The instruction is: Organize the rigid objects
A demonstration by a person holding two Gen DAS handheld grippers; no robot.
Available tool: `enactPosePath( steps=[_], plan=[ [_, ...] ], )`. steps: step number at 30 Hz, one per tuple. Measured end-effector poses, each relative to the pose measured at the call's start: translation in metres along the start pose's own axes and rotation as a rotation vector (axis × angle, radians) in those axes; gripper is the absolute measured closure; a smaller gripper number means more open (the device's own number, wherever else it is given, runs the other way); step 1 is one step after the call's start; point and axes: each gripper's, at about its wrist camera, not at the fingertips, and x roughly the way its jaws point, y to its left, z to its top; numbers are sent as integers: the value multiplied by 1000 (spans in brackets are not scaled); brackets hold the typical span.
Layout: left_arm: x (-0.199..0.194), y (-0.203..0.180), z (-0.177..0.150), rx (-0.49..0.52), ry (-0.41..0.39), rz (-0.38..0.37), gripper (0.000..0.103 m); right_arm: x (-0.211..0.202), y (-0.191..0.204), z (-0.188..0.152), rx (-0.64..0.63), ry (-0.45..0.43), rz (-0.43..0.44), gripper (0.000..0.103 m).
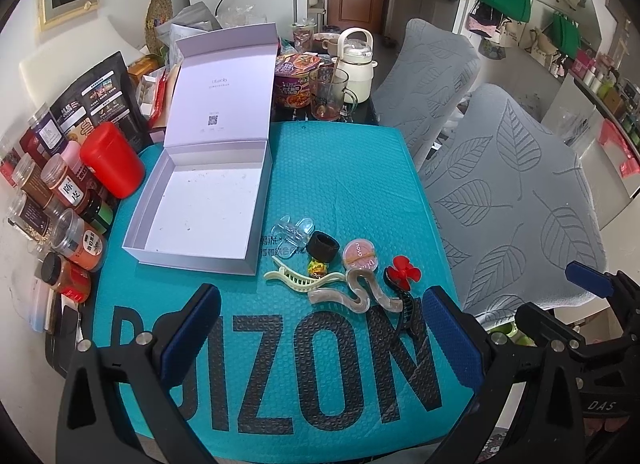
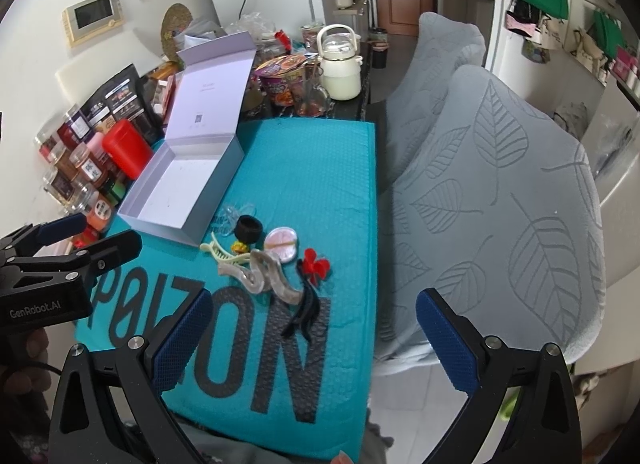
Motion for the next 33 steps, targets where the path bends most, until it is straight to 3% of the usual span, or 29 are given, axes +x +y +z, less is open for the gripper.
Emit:
enactPosePath(
  steps=[33],
  plan=[
    [5, -1, 7, 9, 5, -13, 0, 4, -1, 3, 5, -4, -7, 0]
  ],
)
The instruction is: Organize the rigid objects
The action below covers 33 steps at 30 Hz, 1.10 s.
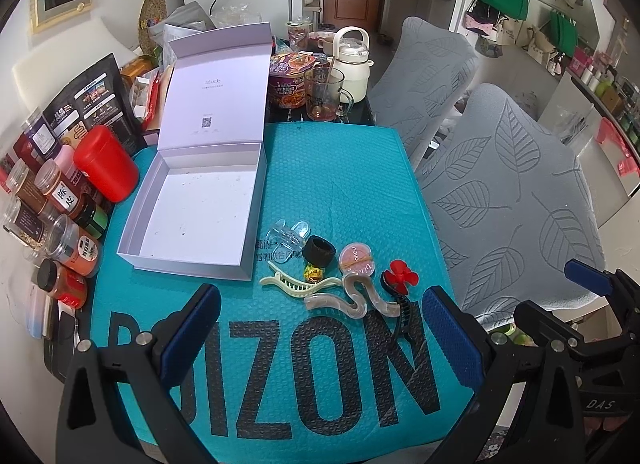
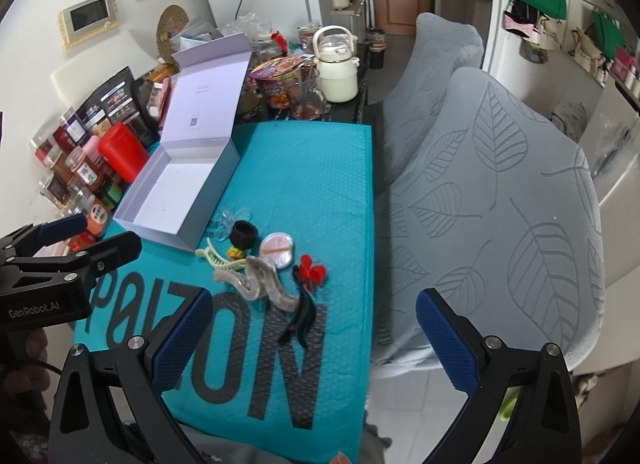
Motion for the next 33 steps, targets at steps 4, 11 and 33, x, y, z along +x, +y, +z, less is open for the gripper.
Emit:
enactPosePath(
  steps=[4, 11, 33],
  plan=[
    [0, 0, 0, -1, 2, 0, 0, 0, -1, 1, 1, 1, 1, 0],
    [-3, 0, 0, -8, -1, 2, 0, -2, 0, 1, 2, 0, 0, 0],
    [42, -16, -26, -121, 92, -29, 0, 29, -35, -27, -36, 57, 45, 0]
  ],
)
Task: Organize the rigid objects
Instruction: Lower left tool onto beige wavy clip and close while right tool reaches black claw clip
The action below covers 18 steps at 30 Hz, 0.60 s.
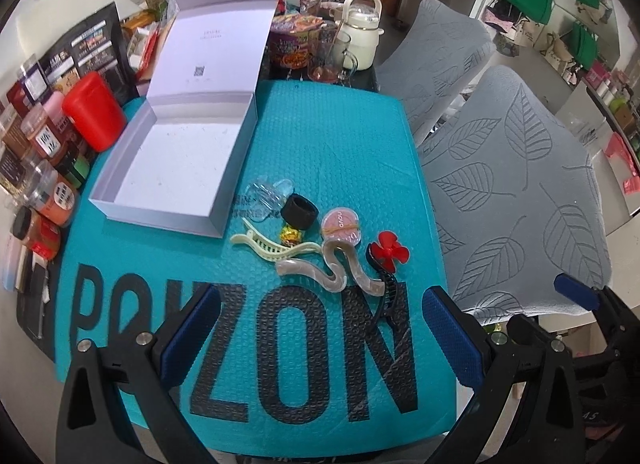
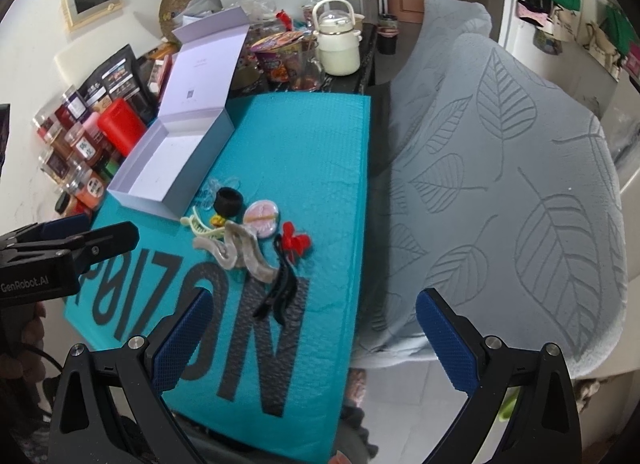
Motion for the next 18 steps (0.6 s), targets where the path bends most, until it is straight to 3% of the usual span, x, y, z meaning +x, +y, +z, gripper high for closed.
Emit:
enactPosePath(
  steps=[18],
  plan=[
    [102, -12, 0, -90, 57, 36, 0, 82, -35, -6, -121, 95, 56, 0]
  ],
)
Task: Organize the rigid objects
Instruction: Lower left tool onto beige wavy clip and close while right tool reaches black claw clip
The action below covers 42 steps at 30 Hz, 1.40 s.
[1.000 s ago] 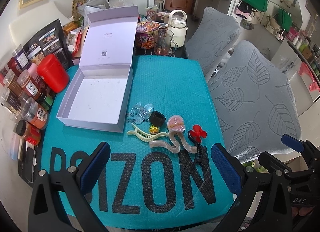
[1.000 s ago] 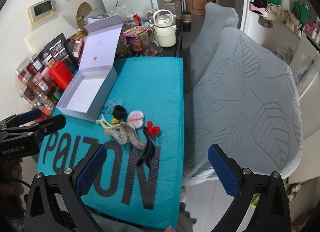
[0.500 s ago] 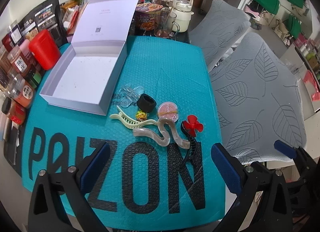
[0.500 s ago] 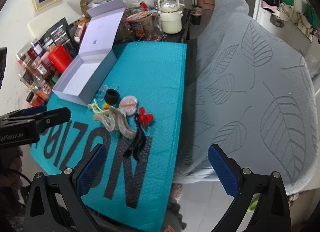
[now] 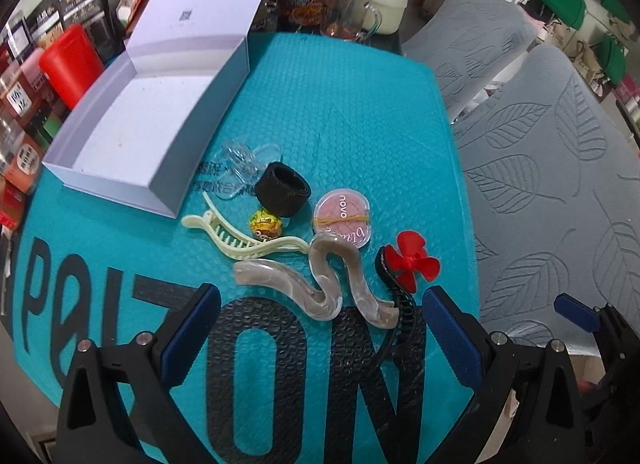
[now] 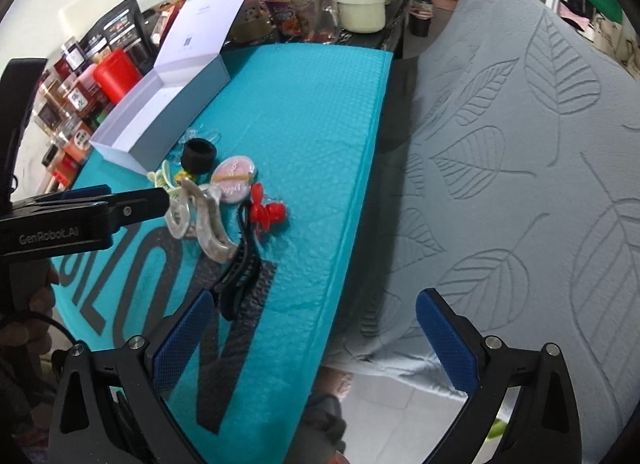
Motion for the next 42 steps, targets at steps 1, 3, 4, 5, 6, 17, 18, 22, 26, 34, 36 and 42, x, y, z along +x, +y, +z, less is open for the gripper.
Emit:
enactPosePath(
  steps=[1, 3, 4, 5, 6, 17, 18, 22, 26, 34, 36, 42],
  plan=[
    [6, 0, 0, -4, 1, 4, 0, 4, -1, 0, -9, 2, 2, 0],
    [18, -1, 1, -14, 11, 13, 0, 13, -3, 1, -25, 9, 4, 0],
    [24, -1, 2, -21, 17, 15, 0, 17, -4, 2, -31, 12, 5, 0],
    [31, -1, 3, -30, 24, 17, 0, 21, -5, 2, -35, 15, 9, 0],
    [36, -2, 4, -36, 32, 18, 0, 24, -7, 3, -37, 16, 11, 0],
    [59, 2, 4, -79, 47, 54, 2, 39, -20, 11, -33, 26, 7, 0],
    [61, 3, 3, -84, 67, 57, 8, 39, -20, 12, -34, 27, 5, 0],
    [69, 15, -1, -153, 101, 4, 12, 39, -15, 13, -37, 27, 2, 0],
    [68, 12, 0, -95, 71, 13, 32, 41, -9, 12, -34, 32, 3, 0],
    [60, 28, -2, -73, 60, -42, 45, 48, 3, 10, -7, 50, 13, 0],
    [52, 35, -7, -58, 59, -37, 45, 49, 9, 11, -4, 45, 17, 5],
    [36, 54, -18, -10, 63, -1, 45, 58, 29, 11, 5, 68, 37, 16]
  ],
)
